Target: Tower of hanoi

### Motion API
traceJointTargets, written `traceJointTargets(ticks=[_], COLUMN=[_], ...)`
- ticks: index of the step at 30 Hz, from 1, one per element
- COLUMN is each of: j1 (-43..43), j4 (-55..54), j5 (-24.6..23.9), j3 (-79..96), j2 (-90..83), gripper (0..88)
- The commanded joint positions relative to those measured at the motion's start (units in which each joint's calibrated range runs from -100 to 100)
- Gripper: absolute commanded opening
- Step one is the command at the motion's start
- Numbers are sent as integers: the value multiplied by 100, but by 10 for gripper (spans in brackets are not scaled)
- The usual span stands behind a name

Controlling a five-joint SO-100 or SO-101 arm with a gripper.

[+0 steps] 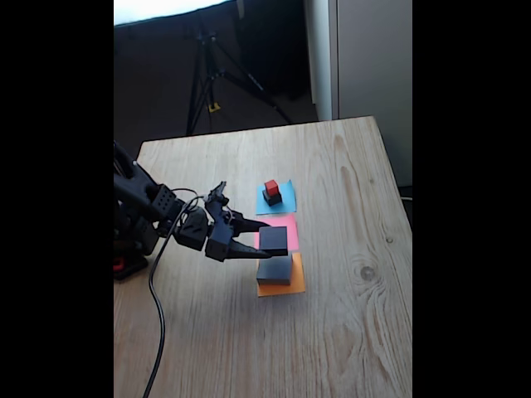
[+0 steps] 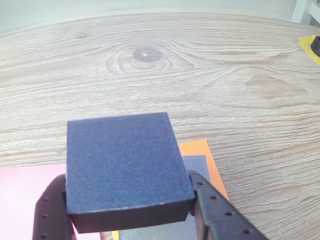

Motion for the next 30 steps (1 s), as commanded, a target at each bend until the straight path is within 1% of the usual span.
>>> traceJointTargets(ticks=[1, 7, 11, 15, 18, 22, 26, 30], j1=[-127, -411, -662, -896, -1030, -1222, -1489, -1631], j4=[2309, 6122, 7927, 9383, 10282, 11140, 11585, 11763], j5=[52, 52, 52, 52, 52, 52, 52, 52], j3=[-916, -3270, -4843, -6180, -7070, -8061, -8543, -8270], j2=[-1189, -2022, -2188, -2241, -2234, -2226, -2271, -2393], gripper=[146, 146, 146, 142, 139, 142, 144, 148])
